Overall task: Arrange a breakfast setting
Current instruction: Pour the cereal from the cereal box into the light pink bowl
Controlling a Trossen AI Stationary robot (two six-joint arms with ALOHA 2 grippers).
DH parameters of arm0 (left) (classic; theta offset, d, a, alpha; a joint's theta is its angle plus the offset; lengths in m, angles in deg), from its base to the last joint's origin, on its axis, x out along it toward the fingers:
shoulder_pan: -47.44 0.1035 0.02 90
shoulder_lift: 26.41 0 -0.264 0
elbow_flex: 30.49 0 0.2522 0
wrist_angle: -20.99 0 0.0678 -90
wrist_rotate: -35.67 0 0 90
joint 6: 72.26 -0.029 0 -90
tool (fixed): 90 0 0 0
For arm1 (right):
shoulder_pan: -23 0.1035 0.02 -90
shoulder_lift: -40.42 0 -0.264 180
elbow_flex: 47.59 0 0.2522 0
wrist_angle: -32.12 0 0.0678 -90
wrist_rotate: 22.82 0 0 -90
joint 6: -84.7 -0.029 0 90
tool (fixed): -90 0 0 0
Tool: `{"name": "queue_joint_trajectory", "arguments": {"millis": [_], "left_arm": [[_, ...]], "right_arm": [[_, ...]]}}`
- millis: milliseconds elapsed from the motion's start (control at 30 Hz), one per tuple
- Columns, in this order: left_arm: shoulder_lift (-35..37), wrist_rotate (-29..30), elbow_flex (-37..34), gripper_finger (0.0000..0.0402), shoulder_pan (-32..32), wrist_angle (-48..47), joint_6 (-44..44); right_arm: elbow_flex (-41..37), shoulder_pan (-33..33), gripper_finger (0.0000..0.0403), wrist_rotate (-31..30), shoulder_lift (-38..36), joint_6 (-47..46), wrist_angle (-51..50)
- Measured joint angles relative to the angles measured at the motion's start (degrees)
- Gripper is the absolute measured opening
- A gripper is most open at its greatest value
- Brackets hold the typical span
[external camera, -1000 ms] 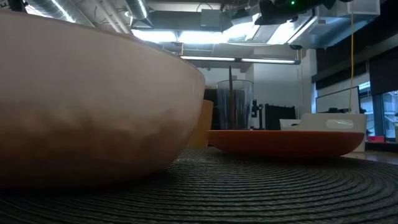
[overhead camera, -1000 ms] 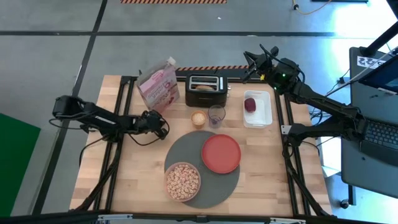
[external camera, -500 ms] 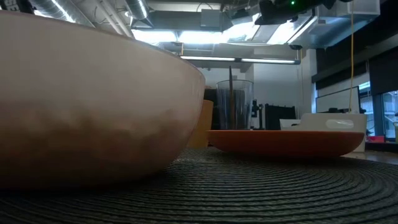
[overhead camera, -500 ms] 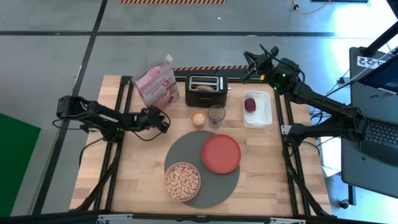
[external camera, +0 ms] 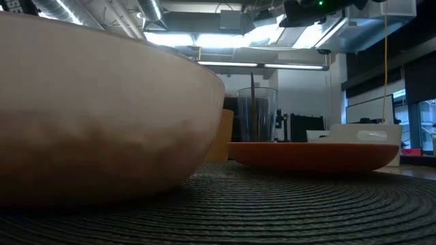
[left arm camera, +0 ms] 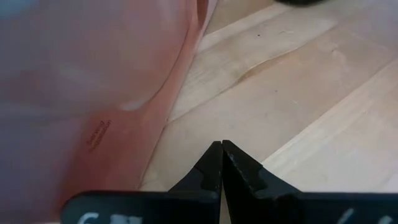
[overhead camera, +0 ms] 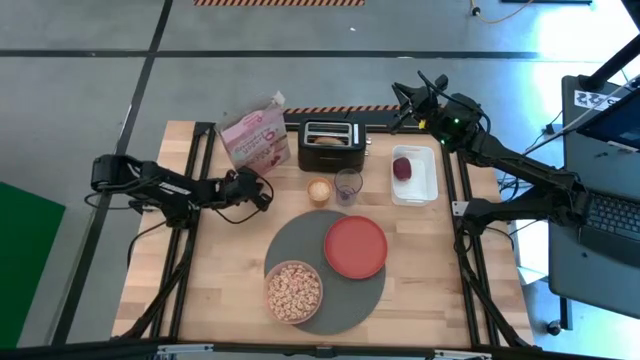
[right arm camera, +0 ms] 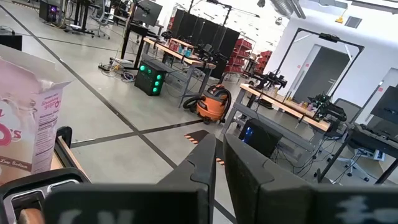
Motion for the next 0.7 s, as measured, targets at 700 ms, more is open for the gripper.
{"name": "queue_joint_trajectory", "arguments": {"millis": [700], "left_arm": [[-0.07,-0.70,0.02,0.0000,7.63,-0.15,0.23]], "right_arm": [[0.01,0.00,0.0035,0.00,0.00,0.49,-0.02]]}}
